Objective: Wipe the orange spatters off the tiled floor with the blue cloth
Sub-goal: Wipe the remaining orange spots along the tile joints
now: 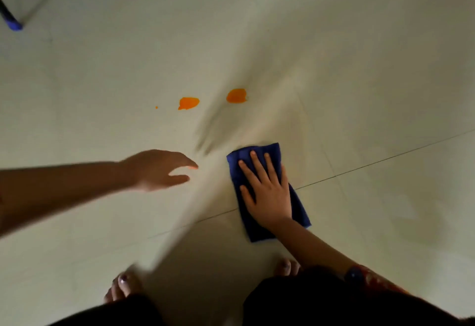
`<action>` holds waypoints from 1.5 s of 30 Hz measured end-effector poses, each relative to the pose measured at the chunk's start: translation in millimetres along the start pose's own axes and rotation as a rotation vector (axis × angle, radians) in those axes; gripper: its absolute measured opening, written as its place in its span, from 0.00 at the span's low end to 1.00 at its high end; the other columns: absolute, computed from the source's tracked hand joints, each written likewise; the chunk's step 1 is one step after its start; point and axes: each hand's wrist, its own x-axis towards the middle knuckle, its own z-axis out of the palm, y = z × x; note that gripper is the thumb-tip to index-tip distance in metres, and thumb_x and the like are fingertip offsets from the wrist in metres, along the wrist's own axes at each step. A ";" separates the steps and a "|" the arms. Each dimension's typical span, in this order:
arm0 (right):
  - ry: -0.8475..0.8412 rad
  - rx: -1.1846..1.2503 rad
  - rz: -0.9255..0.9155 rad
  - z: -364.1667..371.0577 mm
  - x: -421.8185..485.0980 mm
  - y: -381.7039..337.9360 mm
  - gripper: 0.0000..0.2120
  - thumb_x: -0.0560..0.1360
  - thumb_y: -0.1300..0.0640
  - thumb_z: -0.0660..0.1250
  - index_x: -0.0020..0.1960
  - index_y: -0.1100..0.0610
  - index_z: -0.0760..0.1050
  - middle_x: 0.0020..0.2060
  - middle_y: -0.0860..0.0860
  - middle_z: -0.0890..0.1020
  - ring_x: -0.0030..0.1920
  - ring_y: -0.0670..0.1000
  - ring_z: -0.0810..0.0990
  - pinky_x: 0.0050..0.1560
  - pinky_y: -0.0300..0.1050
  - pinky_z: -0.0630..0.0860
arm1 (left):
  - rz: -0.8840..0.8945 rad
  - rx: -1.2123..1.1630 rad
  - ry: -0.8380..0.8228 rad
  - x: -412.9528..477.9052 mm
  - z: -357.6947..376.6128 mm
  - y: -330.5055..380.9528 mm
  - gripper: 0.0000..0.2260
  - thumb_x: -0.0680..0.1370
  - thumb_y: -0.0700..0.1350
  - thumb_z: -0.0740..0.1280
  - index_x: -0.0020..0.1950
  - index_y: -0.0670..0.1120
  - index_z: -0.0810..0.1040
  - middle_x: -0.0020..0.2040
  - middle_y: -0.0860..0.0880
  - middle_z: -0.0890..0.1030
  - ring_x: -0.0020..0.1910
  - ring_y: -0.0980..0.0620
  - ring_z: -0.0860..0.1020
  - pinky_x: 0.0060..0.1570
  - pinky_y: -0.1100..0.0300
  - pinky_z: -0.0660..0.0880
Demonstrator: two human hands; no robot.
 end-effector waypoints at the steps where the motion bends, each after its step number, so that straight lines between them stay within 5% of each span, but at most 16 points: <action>1: -0.030 0.089 -0.024 -4.1 -2.5 -0.3 0.27 0.79 0.40 0.49 0.77 0.41 0.54 0.78 0.43 0.49 0.79 0.50 0.42 0.76 0.54 0.40 | -0.060 -0.023 -0.050 -12.0 -5.6 -5.1 0.20 0.78 0.63 0.56 0.67 0.60 0.71 0.63 0.63 0.75 0.62 0.60 0.73 0.63 0.62 0.68; 4: 0.013 0.311 0.020 -26.3 2.9 18.2 0.25 0.80 0.42 0.50 0.77 0.43 0.57 0.77 0.41 0.55 0.78 0.46 0.47 0.77 0.53 0.45 | -0.141 -0.128 -0.048 -39.0 0.0 -11.3 0.13 0.80 0.54 0.61 0.65 0.58 0.73 0.59 0.63 0.76 0.58 0.61 0.74 0.63 0.60 0.69; 8: -0.030 -0.215 -0.130 -28.6 -2.4 38.9 0.30 0.81 0.39 0.46 0.79 0.52 0.53 0.79 0.52 0.54 0.79 0.55 0.49 0.75 0.58 0.46 | -0.166 -0.228 0.011 -58.7 36.6 -11.5 0.14 0.80 0.55 0.61 0.65 0.59 0.73 0.59 0.64 0.76 0.58 0.64 0.74 0.63 0.64 0.68; 12: -0.155 -0.365 -0.380 -11.4 3.2 34.1 0.36 0.80 0.34 0.40 0.79 0.56 0.53 0.77 0.59 0.57 0.77 0.57 0.52 0.70 0.62 0.52 | -0.227 -0.450 0.138 -54.3 71.8 5.1 0.14 0.79 0.56 0.62 0.65 0.59 0.73 0.61 0.63 0.77 0.57 0.63 0.75 0.59 0.64 0.70; 18: -0.214 -0.404 -0.643 -2.3 60.1 -48.0 0.36 0.78 0.31 0.44 0.78 0.52 0.55 0.78 0.58 0.56 0.77 0.60 0.55 0.72 0.63 0.48 | -0.590 -0.633 0.652 -45.6 73.2 -28.4 0.13 0.79 0.52 0.63 0.64 0.58 0.75 0.60 0.59 0.78 0.57 0.56 0.77 0.52 0.60 0.72; 22: -0.110 -0.298 -0.401 13.6 75.8 -109.4 0.33 0.77 0.31 0.51 0.78 0.43 0.54 0.79 0.53 0.54 0.77 0.65 0.52 0.69 0.74 0.52 | -0.561 -0.516 0.845 -55.7 88.9 -79.0 0.15 0.78 0.46 0.64 0.65 0.49 0.75 0.65 0.50 0.76 0.63 0.46 0.74 0.59 0.52 0.72; 25: -0.071 -0.298 -0.280 22.6 77.3 -126.2 0.29 0.79 0.36 0.51 0.78 0.43 0.53 0.79 0.49 0.54 0.78 0.64 0.50 0.69 0.72 0.55 | -0.566 -0.490 0.899 -62.4 101.4 -109.2 0.19 0.76 0.48 0.59 0.65 0.46 0.75 0.66 0.47 0.75 0.65 0.44 0.72 0.63 0.49 0.70; 30: -0.090 -0.357 -0.592 24.2 31.5 -92.2 0.28 0.77 0.36 0.56 0.76 0.40 0.59 0.77 0.47 0.59 0.77 0.63 0.54 0.68 0.73 0.57 | -0.517 -0.451 0.931 -63.5 116.3 -128.6 0.21 0.77 0.48 0.58 0.68 0.44 0.73 0.71 0.47 0.71 0.69 0.46 0.69 0.68 0.50 0.67; 36: 0.084 -0.218 -0.105 25.8 149.3 -152.1 0.26 0.78 0.40 0.52 0.76 0.42 0.61 0.77 0.59 0.59 0.76 0.64 0.57 0.71 0.64 0.58 | -0.499 -0.454 0.976 -57.0 125.9 -127.4 0.19 0.80 0.45 0.58 0.71 0.44 0.70 0.75 0.48 0.66 0.76 0.51 0.60 0.73 0.49 0.60; 41: -0.063 -0.320 -0.673 56.7 106.1 -202.1 0.25 0.80 0.46 0.53 0.77 0.43 0.57 0.78 0.49 0.59 0.77 0.58 0.57 0.72 0.61 0.54 | -0.500 -0.518 1.068 -56.9 127.3 -131.9 0.19 0.80 0.42 0.56 0.70 0.40 0.71 0.74 0.45 0.67 0.75 0.48 0.61 0.72 0.47 0.61; 45: -0.048 -0.354 -0.657 36.5 126.3 -156.6 0.25 0.78 0.41 0.54 0.75 0.38 0.58 0.77 0.42 0.60 0.77 0.62 0.52 0.69 0.73 0.53 | -0.510 -0.473 1.028 -55.6 124.6 -130.0 0.21 0.80 0.44 0.57 0.73 0.42 0.68 0.75 0.46 0.64 0.76 0.49 0.59 0.72 0.47 0.61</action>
